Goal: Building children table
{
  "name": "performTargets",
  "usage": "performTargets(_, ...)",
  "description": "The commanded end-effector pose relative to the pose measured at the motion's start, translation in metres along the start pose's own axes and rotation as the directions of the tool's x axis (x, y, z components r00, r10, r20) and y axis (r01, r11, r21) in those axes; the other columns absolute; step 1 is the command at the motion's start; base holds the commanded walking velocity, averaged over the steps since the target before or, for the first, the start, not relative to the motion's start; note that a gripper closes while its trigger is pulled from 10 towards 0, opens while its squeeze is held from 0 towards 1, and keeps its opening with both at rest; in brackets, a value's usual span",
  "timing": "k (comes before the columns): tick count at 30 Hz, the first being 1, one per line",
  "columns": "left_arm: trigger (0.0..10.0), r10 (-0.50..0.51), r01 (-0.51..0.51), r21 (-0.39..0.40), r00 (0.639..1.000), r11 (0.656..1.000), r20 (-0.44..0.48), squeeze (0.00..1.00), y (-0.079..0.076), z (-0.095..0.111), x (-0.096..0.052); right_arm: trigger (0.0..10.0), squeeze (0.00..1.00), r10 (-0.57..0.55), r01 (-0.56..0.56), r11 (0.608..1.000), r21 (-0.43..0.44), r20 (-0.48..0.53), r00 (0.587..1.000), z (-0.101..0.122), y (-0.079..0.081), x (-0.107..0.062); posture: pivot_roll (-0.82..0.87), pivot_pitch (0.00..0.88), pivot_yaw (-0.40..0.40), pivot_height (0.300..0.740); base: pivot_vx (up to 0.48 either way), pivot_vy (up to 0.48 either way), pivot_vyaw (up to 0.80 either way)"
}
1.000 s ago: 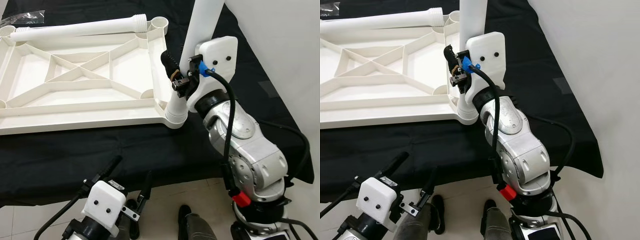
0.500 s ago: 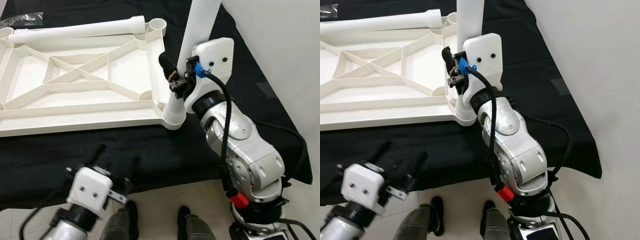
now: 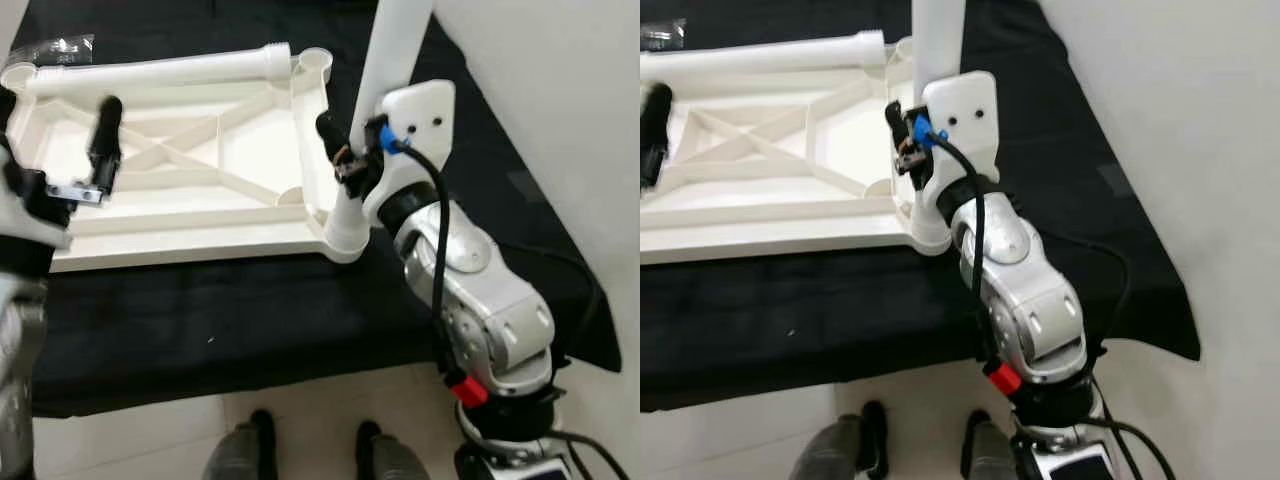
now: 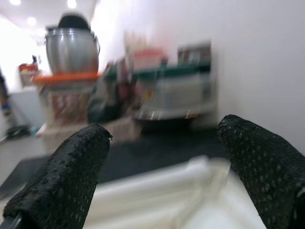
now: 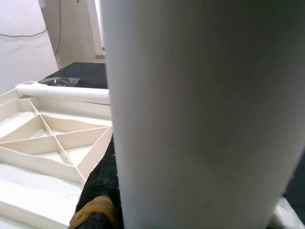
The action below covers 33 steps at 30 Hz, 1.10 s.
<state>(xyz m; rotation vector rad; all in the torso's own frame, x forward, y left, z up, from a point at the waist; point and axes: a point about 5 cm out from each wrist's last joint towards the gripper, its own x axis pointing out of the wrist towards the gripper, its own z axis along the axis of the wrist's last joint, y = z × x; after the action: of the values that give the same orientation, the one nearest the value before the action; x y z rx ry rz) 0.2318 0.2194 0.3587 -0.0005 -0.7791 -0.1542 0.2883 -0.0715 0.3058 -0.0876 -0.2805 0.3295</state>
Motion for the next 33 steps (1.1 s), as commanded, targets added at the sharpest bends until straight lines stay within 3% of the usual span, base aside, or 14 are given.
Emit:
performTargets(1, 10.0, -0.184, 0.191, -0.222, 0.981, 0.956, 0.056, 0.00, -0.012, 0.010, 0.022, 10.0, 0.00, -0.047, 0.045, 0.999, -0.016, -0.198, 0.979, -0.039, -0.005, 0.001, 0.05, 0.294, -0.023, 0.740, 0.000, 0.000, 0.00)
performTargets(3, 10.0, -0.350, 0.373, -0.366, 0.928, 0.853, 0.130, 0.00, -0.028, 0.019, 0.048, 10.0, 0.00, -0.040, 0.039, 0.999, -0.007, -0.194, 0.980, -0.038, -0.002, 0.003, 0.05, 0.291, -0.016, 0.740, 0.000, 0.000, 0.00)
performTargets(4, 10.0, -0.350, 0.373, -0.366, 0.928, 0.853, 0.130, 0.00, -0.028, 0.019, 0.048, 10.0, 0.00, -0.040, 0.039, 0.999, -0.007, -0.194, 0.980, -0.038, -0.002, 0.003, 0.05, 0.291, -0.016, 0.740, 0.000, 0.000, 0.00)
performTargets(6, 10.0, -0.491, 0.521, -0.405, 0.851, 0.751, 0.185, 0.00, -0.044, 0.027, 0.069, 10.0, 0.00, -0.032, 0.033, 0.999, 0.000, -0.192, 0.981, -0.038, 0.001, 0.003, 0.05, 0.287, -0.015, 0.740, 0.000, 0.000, 0.00)
performTargets(8, 10.0, -0.623, 0.646, -0.478, 0.747, 0.596, 0.232, 0.00, -0.060, 0.030, 0.082, 10.0, 0.00, -0.027, 0.029, 1.000, 0.005, -0.190, 0.981, -0.038, 0.004, 0.003, 0.05, 0.280, -0.011, 0.740, 0.000, 0.000, 0.00)
performTargets(9, 10.0, -0.623, 0.646, -0.478, 0.747, 0.596, 0.232, 0.00, -0.060, 0.030, 0.082, 10.0, 0.00, -0.027, 0.029, 1.000, 0.005, -0.190, 0.981, -0.038, 0.004, 0.003, 0.05, 0.280, -0.011, 0.740, 0.000, 0.000, 0.00)
performTargets(10, 10.0, -0.670, 0.679, -0.513, 0.702, 0.525, 0.243, 0.00, -0.067, 0.028, 0.089, 10.0, 0.00, -0.026, 0.028, 1.000, 0.008, -0.189, 0.982, -0.038, 0.004, 0.003, 0.05, 0.281, -0.006, 0.740, 0.000, 0.000, 0.00)
performTargets(11, 10.0, -0.670, 0.679, -0.513, 0.702, 0.525, 0.243, 0.00, -0.067, 0.028, 0.089, 10.0, 0.00, -0.026, 0.028, 1.000, 0.008, -0.189, 0.982, -0.038, 0.004, 0.003, 0.05, 0.281, -0.006, 0.740, 0.000, 0.000, 0.00)
performTargets(12, 10.0, -0.728, 0.711, -0.534, 0.644, 0.458, 0.233, 0.00, -0.078, 0.023, 0.100, 10.0, 0.00, -0.026, 0.029, 1.000, 0.009, -0.187, 0.982, -0.038, 0.005, 0.004, 0.05, 0.280, -0.002, 0.740, 0.000, 0.000, 0.00)
performTargets(21, 10.0, -0.728, 0.711, -0.534, 0.644, 0.458, 0.233, 0.00, -0.078, 0.023, 0.100, 10.0, 0.00, -0.026, 0.029, 1.000, 0.009, -0.187, 0.982, -0.038, 0.005, 0.004, 0.05, 0.280, -0.002, 0.740, 0.000, 0.000, 0.00)
performTargets(23, 10.0, -0.813, 0.772, -0.506, 0.543, 0.385, 0.210, 0.00, -0.107, 0.018, 0.123, 10.0, 0.00, -0.025, 0.028, 1.000, 0.013, -0.180, 0.983, -0.036, 0.007, 0.004, 0.05, 0.281, 0.018, 0.740, 0.000, 0.000, 0.00)
performTargets(24, 10.0, -0.813, 0.772, -0.506, 0.543, 0.385, 0.210, 0.00, -0.107, 0.018, 0.123, 10.0, 0.00, -0.025, 0.028, 1.000, 0.013, -0.180, 0.983, -0.036, 0.007, 0.004, 0.05, 0.281, 0.018, 0.740, 0.000, 0.000, 0.00)
performTargets(26, 10.0, -0.870, 0.820, -0.458, 0.462, 0.344, 0.173, 0.00, -0.133, 0.017, 0.137, 10.0, 0.00, -0.023, 0.026, 1.000, 0.016, -0.174, 0.985, -0.035, 0.009, 0.005, 0.04, 0.280, 0.020, 0.740, 0.000, 0.000, 0.00)
performTargets(33, 10.0, -0.925, 0.846, -0.462, 0.359, 0.267, 0.122, 0.00, -0.148, 0.010, 0.140, 10.0, 0.00, -0.024, 0.027, 0.999, 0.017, -0.167, 0.986, -0.034, 0.009, 0.005, 0.04, 0.278, 0.024, 0.740, 0.000, 0.000, 0.00)
